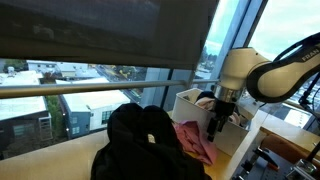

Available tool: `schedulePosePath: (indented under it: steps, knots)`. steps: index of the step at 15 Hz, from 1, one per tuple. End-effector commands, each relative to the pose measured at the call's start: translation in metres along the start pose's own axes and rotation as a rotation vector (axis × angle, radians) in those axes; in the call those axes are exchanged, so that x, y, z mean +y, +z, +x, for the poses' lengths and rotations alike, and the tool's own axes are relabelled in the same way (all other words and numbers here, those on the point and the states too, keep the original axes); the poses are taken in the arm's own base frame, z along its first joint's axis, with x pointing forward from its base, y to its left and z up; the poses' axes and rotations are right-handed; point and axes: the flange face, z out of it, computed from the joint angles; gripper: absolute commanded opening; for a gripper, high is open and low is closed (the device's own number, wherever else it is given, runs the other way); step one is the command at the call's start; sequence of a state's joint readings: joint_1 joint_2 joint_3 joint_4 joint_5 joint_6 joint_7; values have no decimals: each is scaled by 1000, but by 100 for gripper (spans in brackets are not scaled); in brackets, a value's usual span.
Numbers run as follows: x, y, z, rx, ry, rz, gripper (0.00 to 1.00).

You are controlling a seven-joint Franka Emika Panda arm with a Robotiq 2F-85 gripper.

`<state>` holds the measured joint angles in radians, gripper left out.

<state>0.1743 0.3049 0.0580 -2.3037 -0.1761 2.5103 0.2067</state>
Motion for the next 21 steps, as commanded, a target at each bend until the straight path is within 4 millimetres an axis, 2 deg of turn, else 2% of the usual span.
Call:
schedulePosePath:
  steps: [1,6,10,12,15,21]
  knots:
    - [-17,-5,9,11,-67,-43,100]
    - [-46,-18,24,25,-205,-123,100]
    - [-61,-10,43,23,-287,-182,100]
    - [-65,4,57,26,-317,-187,100]
    - [-69,38,73,1,-352,-200,100]
    - [-55,92,91,-62,-356,-222,100]
